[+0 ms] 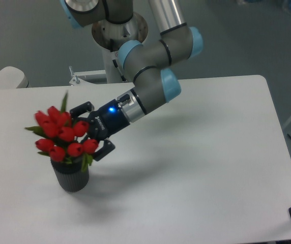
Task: Insert the flowers into the vase
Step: 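Lower the tulip stems down into the black vase opening, then open the gripper to release the tulips and lift it upward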
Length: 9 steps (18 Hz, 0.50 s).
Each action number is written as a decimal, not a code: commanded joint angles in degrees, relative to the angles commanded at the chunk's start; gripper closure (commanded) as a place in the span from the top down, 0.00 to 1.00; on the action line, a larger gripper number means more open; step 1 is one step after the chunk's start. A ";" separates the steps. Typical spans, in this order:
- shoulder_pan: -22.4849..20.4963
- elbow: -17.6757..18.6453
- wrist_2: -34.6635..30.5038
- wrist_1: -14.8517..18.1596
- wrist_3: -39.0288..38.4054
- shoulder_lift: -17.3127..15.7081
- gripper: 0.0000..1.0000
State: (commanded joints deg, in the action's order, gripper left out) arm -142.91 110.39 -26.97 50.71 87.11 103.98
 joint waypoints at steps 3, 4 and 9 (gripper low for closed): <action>0.35 -0.09 -0.54 -0.18 -2.64 -0.35 1.00; 0.35 -0.09 -0.63 -0.18 -3.17 -0.44 1.00; 0.88 -0.53 -0.89 -0.18 -8.26 -1.41 1.00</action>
State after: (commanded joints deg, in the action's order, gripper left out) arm -142.03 109.86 -27.86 50.54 78.85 102.57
